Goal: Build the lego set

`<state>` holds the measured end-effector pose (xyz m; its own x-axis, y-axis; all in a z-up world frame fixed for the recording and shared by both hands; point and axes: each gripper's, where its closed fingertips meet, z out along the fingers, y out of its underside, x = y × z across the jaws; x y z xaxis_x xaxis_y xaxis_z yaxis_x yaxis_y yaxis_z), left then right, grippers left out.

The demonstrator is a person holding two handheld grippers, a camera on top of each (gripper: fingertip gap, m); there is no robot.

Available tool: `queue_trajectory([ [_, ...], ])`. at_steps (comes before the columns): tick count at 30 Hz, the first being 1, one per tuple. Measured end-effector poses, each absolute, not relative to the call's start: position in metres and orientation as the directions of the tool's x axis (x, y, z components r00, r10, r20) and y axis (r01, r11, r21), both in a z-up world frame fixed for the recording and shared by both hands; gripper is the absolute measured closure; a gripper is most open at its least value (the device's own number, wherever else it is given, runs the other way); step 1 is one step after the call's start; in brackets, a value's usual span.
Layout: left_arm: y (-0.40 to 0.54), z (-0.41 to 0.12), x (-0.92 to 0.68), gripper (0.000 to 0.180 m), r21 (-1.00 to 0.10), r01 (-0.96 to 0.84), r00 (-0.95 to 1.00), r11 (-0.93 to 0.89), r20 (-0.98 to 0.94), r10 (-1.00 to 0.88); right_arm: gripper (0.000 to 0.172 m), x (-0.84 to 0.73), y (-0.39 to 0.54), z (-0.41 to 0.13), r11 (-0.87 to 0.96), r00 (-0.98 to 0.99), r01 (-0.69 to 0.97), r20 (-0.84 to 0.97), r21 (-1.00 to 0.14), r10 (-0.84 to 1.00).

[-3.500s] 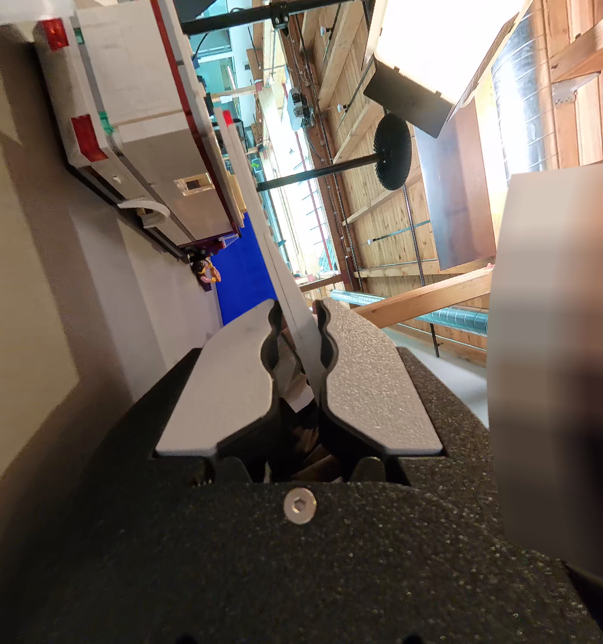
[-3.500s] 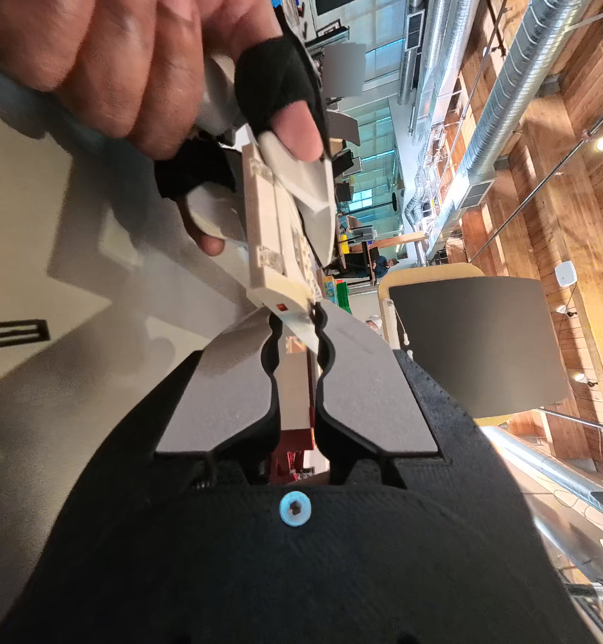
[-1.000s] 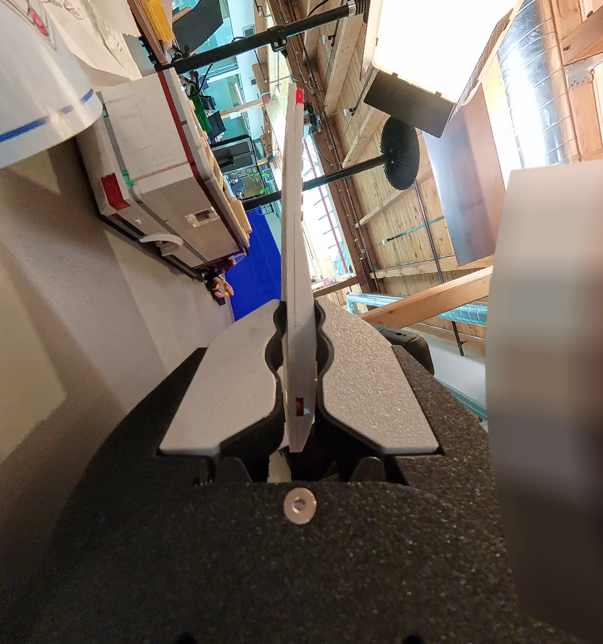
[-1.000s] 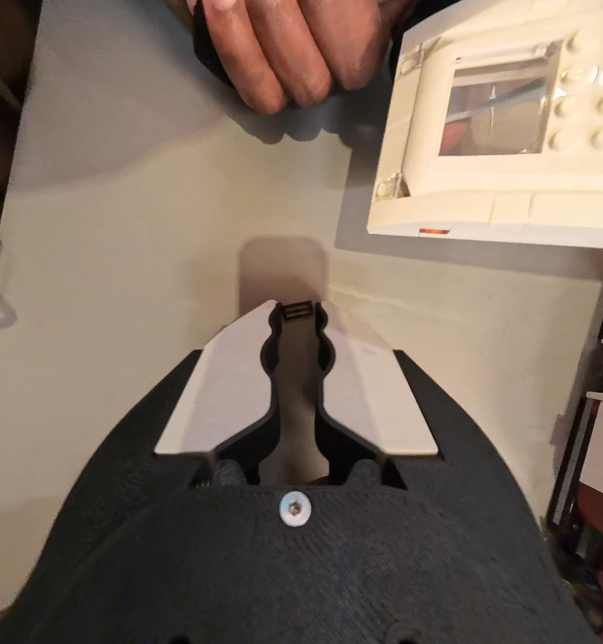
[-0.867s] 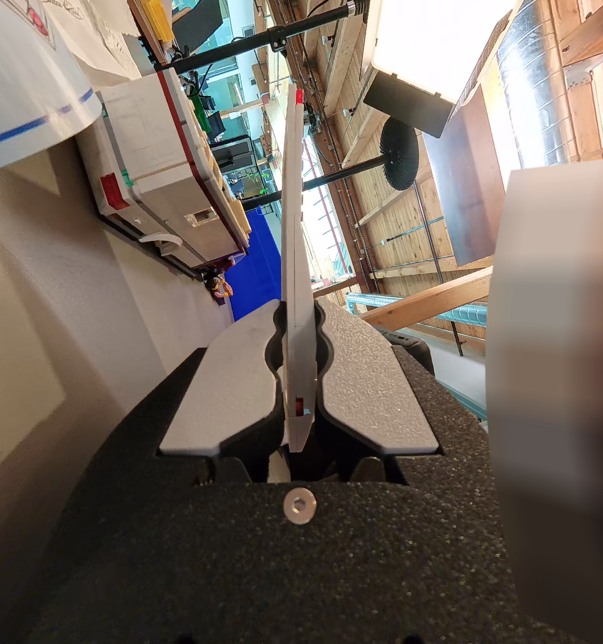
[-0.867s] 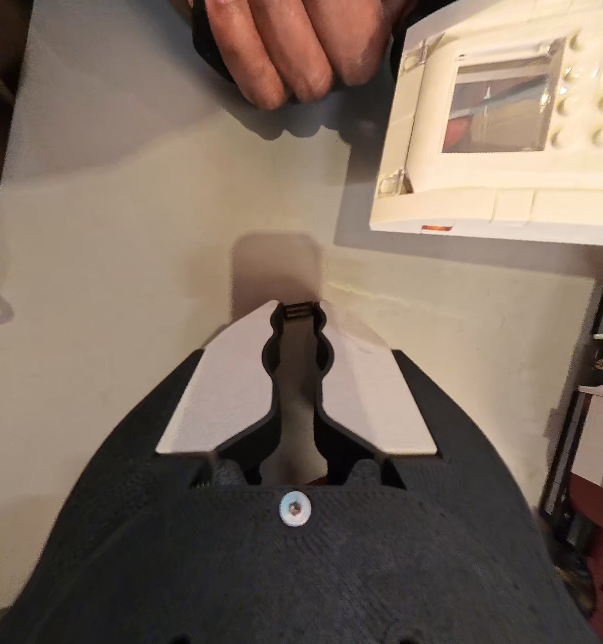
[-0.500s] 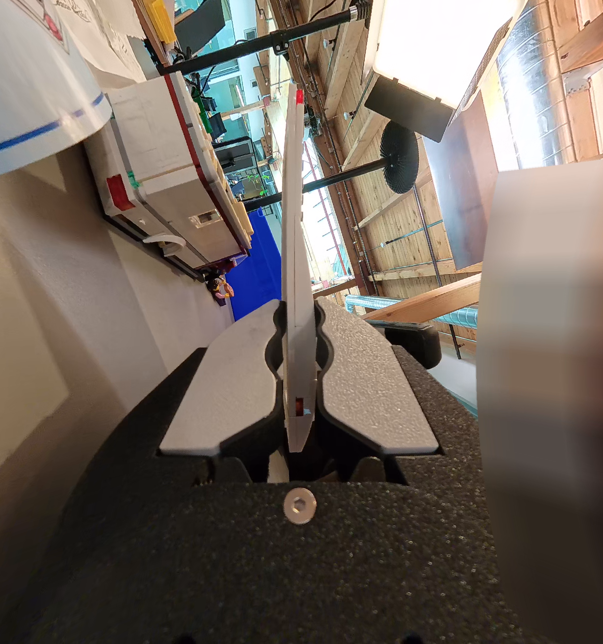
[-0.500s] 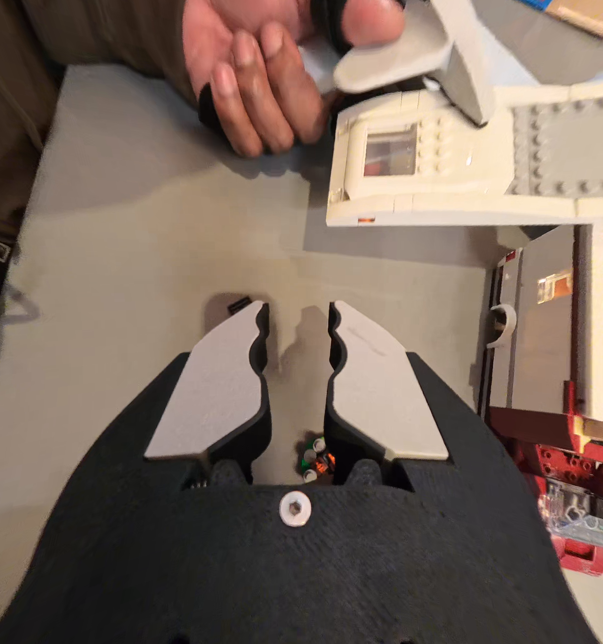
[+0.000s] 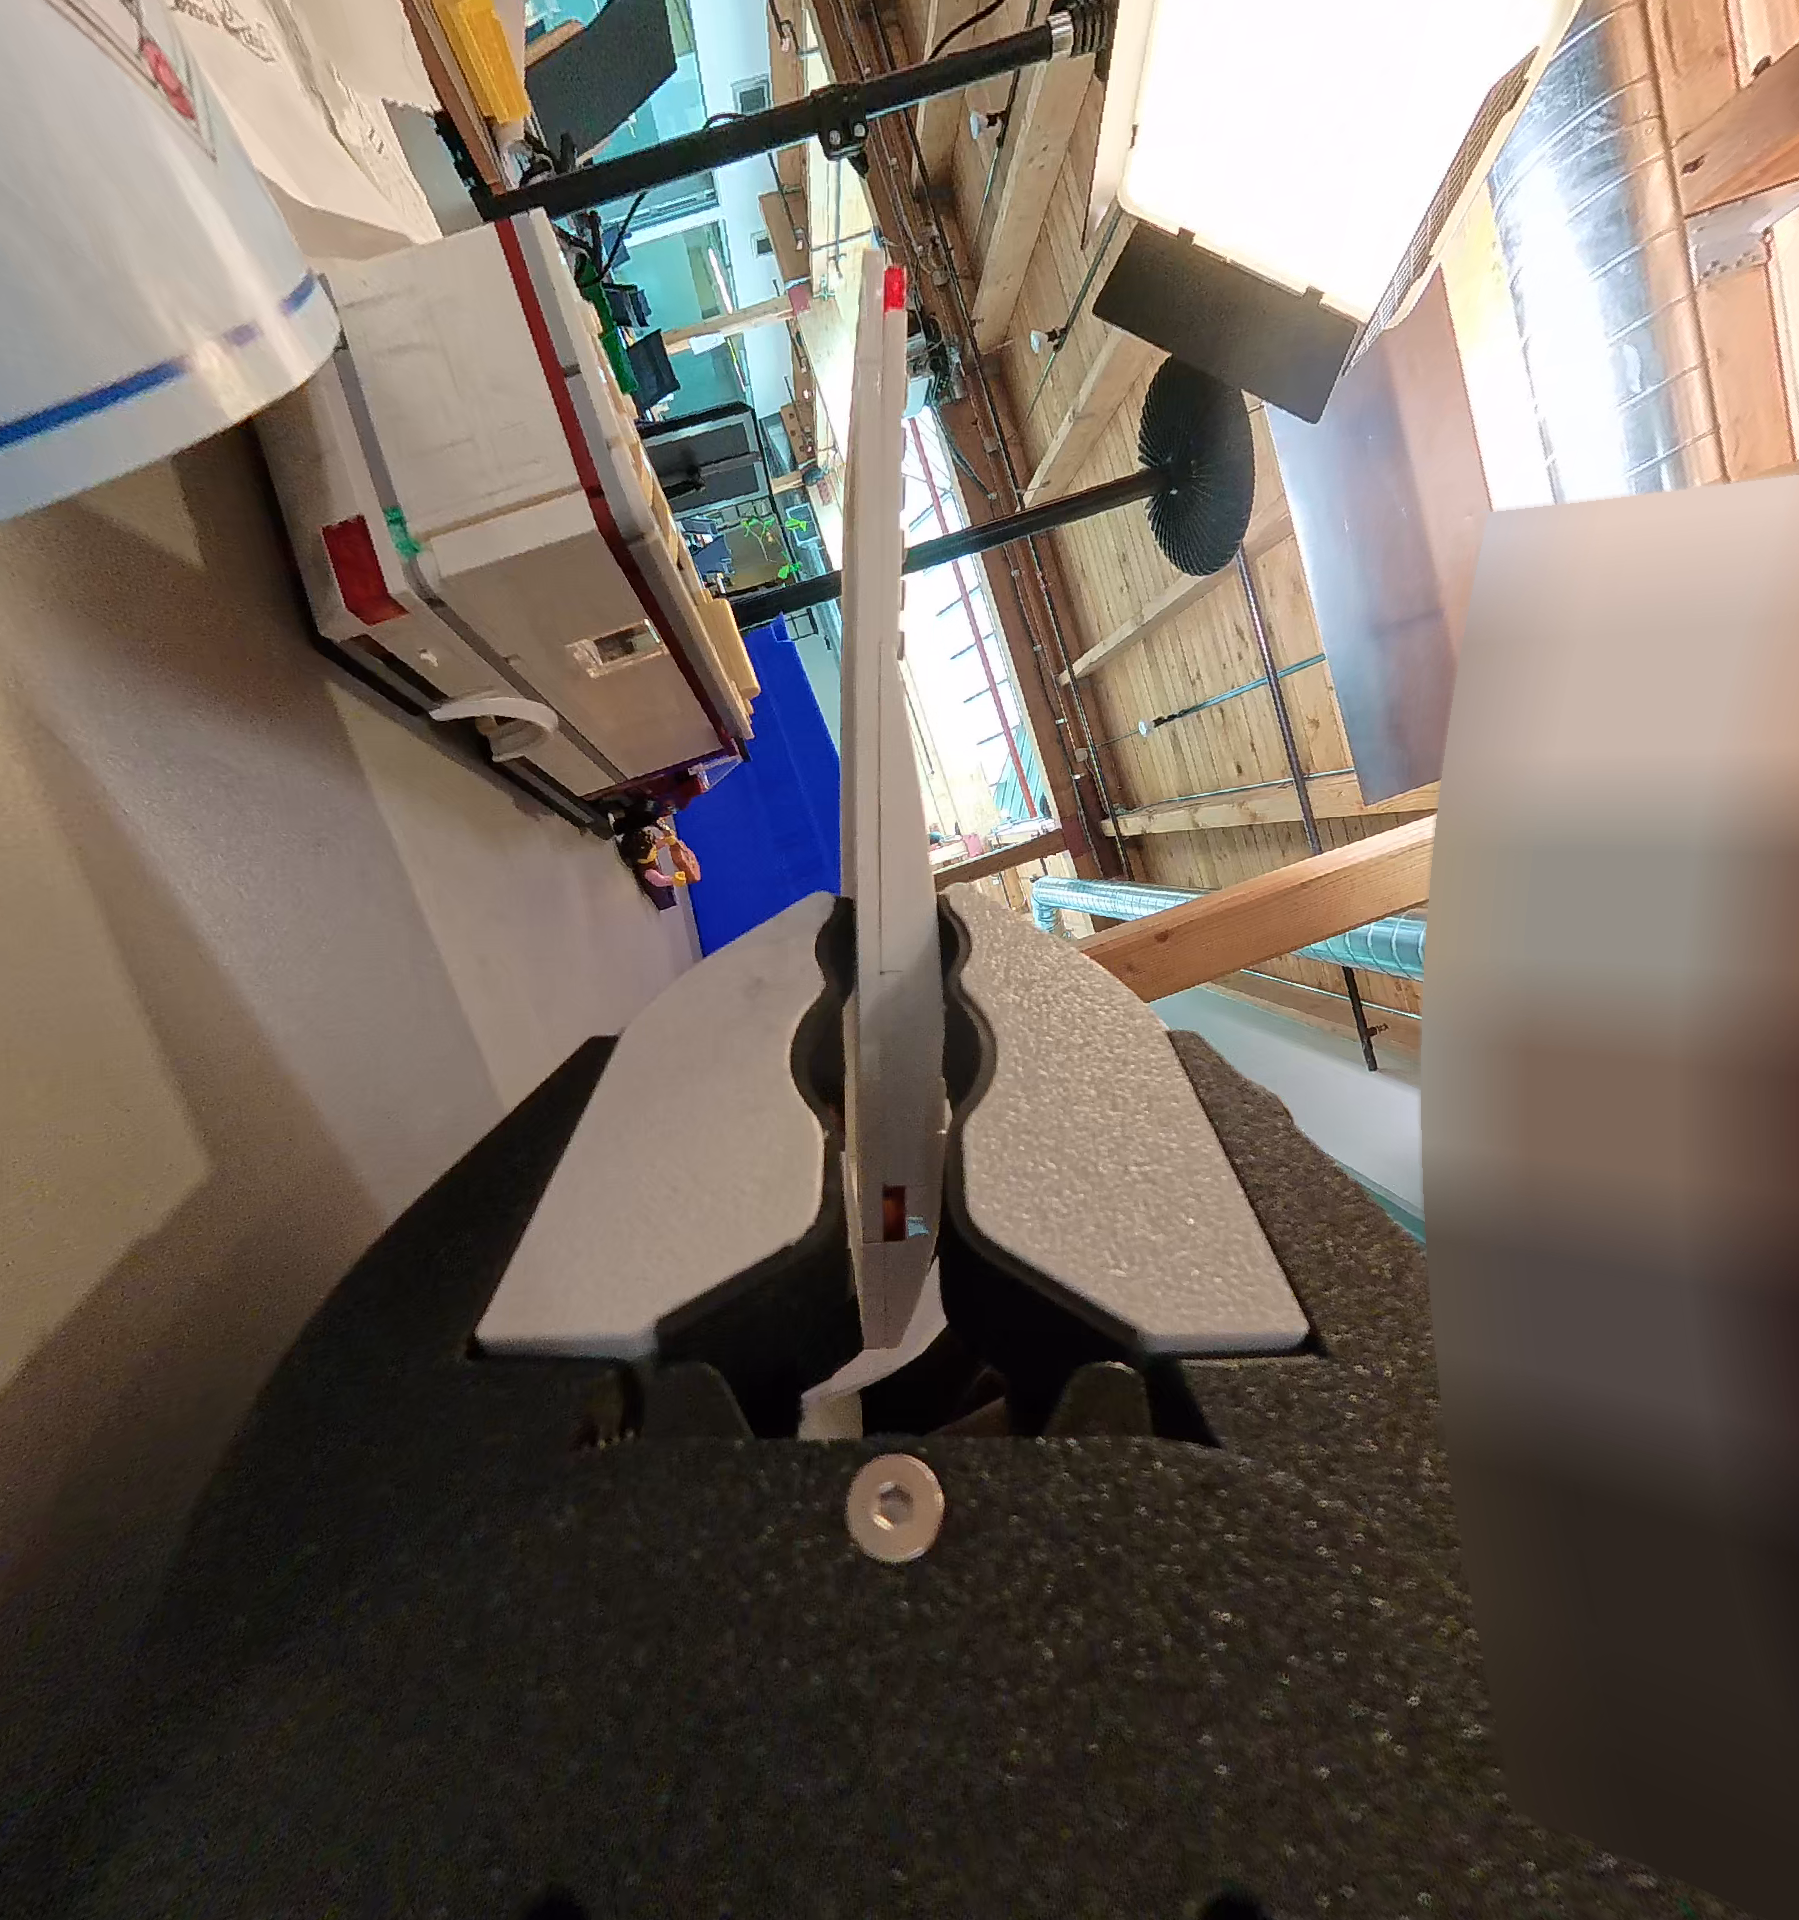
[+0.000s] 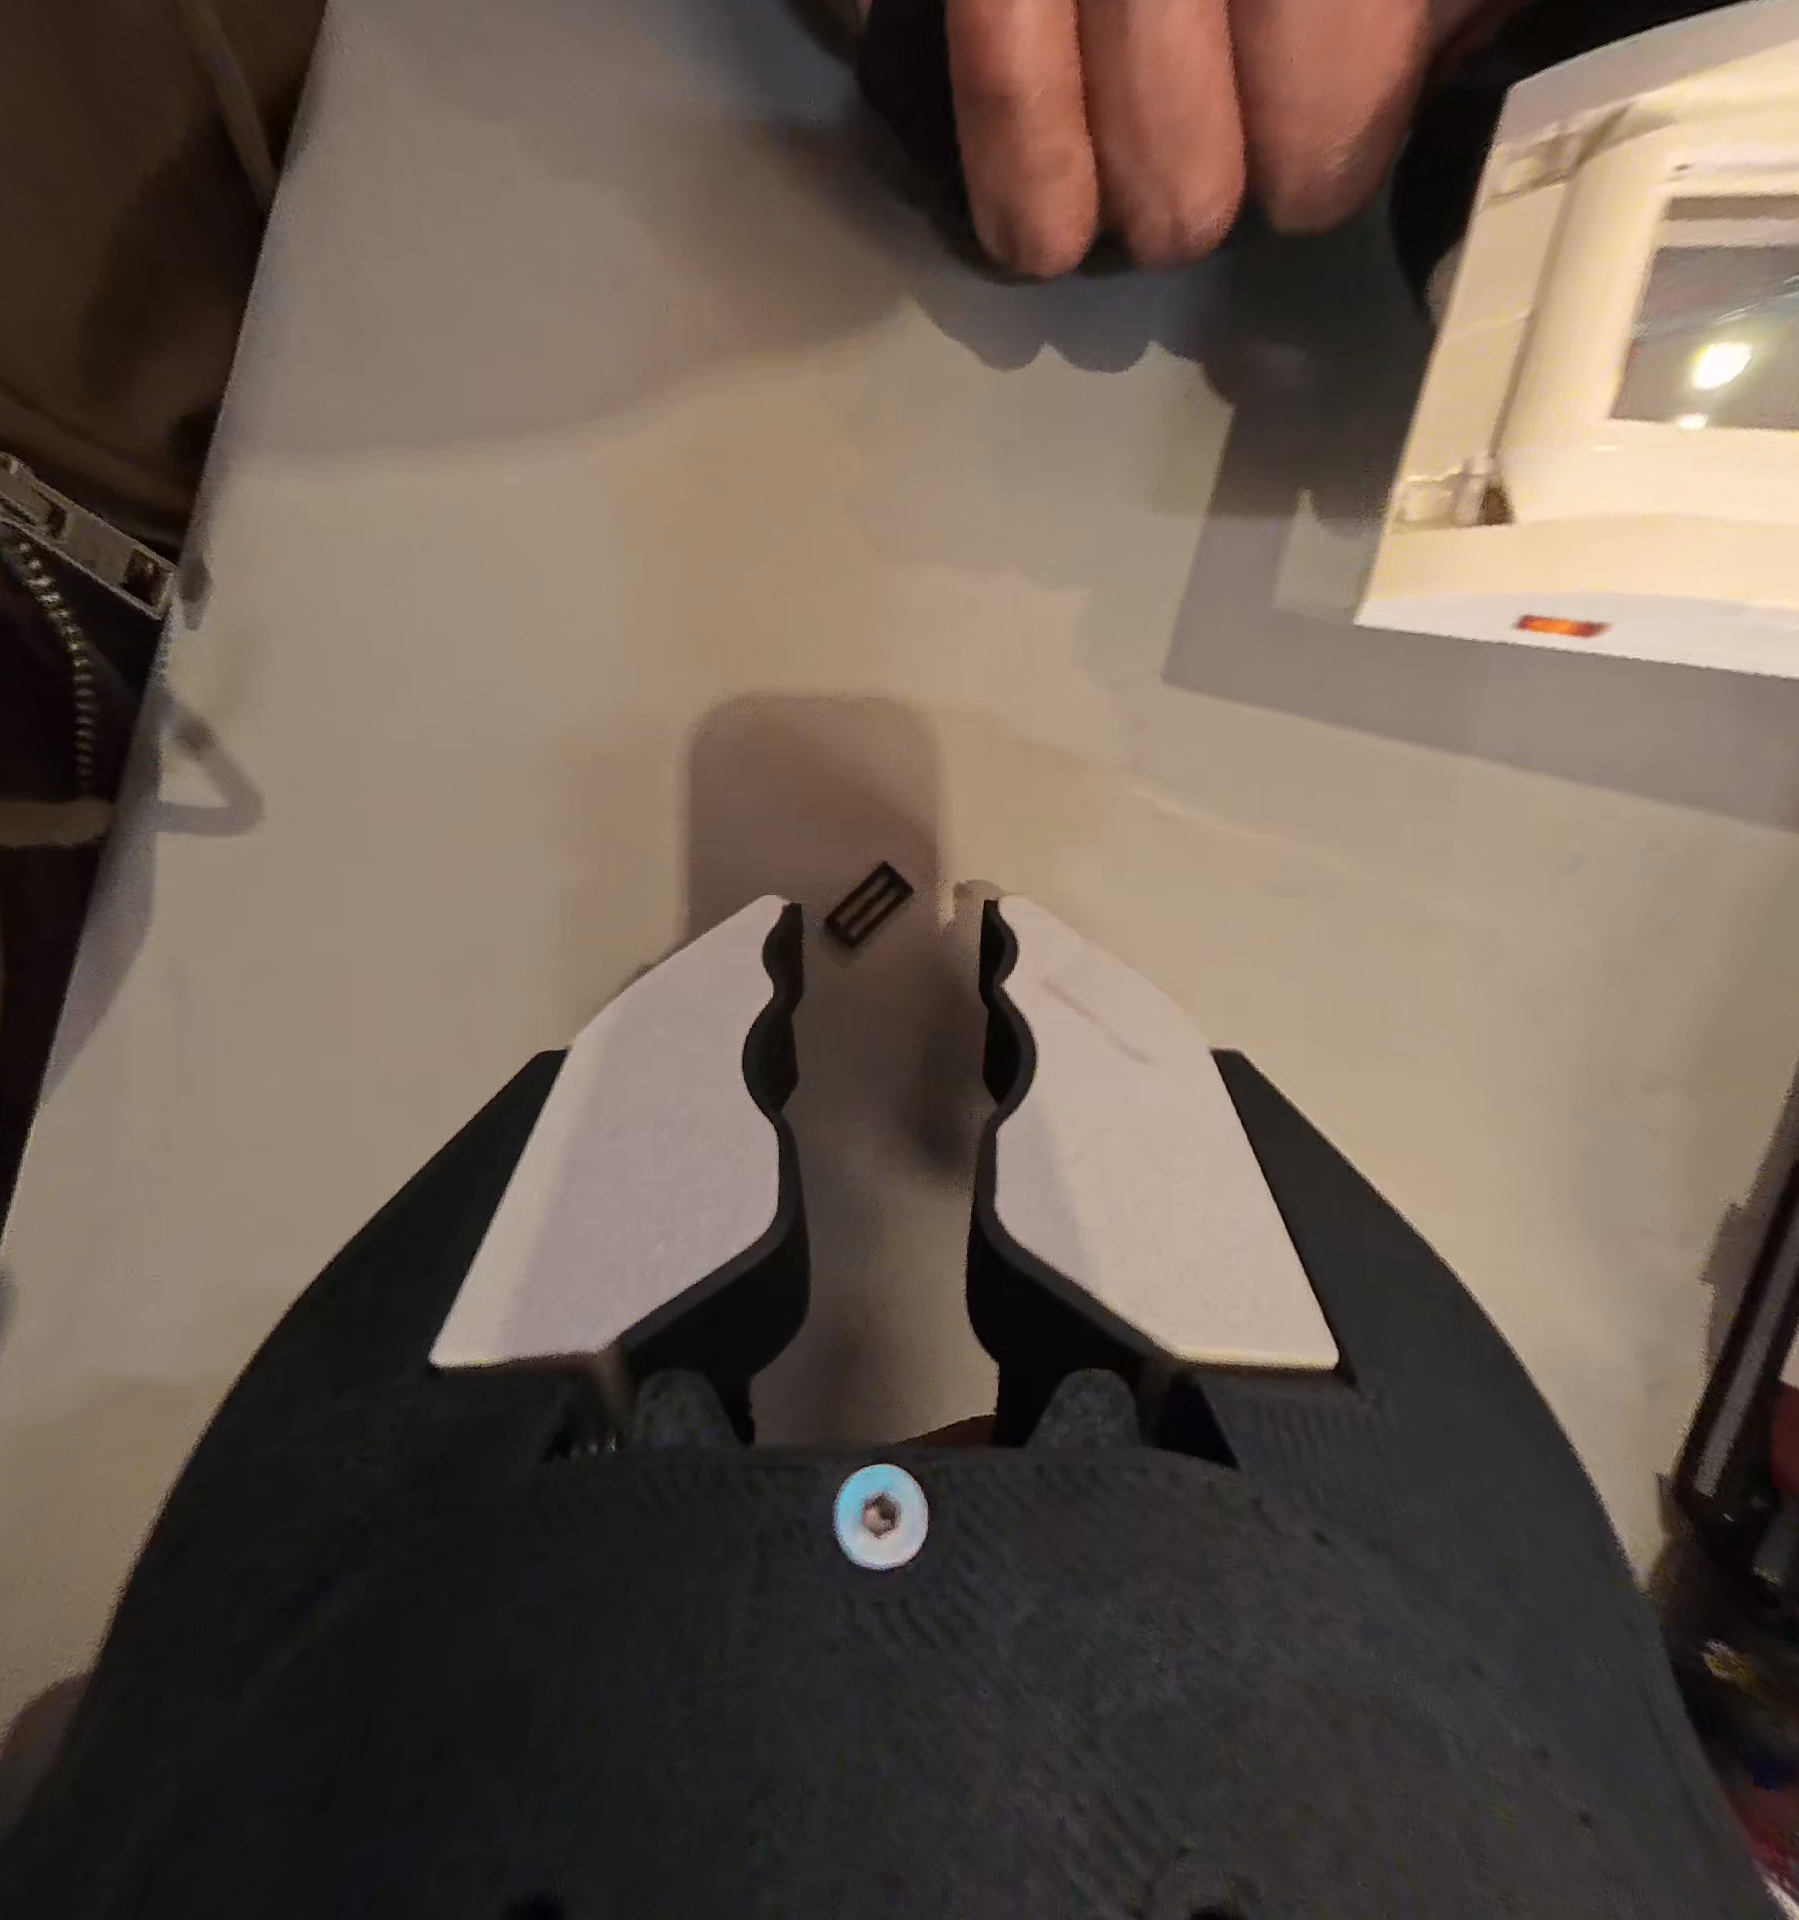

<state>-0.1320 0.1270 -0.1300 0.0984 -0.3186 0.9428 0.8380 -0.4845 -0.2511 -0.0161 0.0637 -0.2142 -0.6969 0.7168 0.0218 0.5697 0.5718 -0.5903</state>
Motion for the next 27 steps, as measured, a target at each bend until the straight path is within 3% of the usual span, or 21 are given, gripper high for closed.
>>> queue_trajectory([
  [5,0.127,-0.130,-0.132,0.166,-0.255,0.837,0.103,-0.484,0.942,-0.319,0.141,-0.018,0.060,-0.219,0.565,-0.691,0.582,0.010,-0.585,0.722],
  [8,0.127,-0.130,-0.132,0.166,-0.257,0.837,0.105,-0.484,0.942,-0.319,0.162,-0.019,0.067,-0.219,0.570,-0.677,0.586,0.037,-0.576,0.735],
  [10,0.127,-0.130,-0.132,0.166,-0.258,0.836,0.106,-0.484,0.942,-0.319,0.165,-0.021,0.073,-0.219,0.577,-0.663,0.588,0.071,-0.566,0.745],
  [15,0.127,-0.130,-0.132,0.166,-0.259,0.835,0.107,-0.485,0.942,-0.320,0.164,-0.025,0.082,-0.214,0.584,-0.640,0.580,0.127,-0.568,0.758],
  [19,0.127,-0.130,-0.132,0.166,-0.259,0.836,0.106,-0.484,0.942,-0.320,0.164,-0.034,0.082,-0.178,0.532,-0.602,0.485,0.177,-0.694,0.779],
  [21,0.127,-0.130,-0.132,0.166,-0.258,0.836,0.106,-0.484,0.942,-0.319,0.156,-0.035,0.086,-0.161,0.481,-0.570,0.455,0.170,-0.750,0.804],
  [27,0.127,-0.130,-0.132,0.166,-0.255,0.837,0.104,-0.484,0.943,-0.316,0.147,-0.030,0.101,-0.171,0.492,-0.545,0.511,0.177,-0.705,0.819],
])
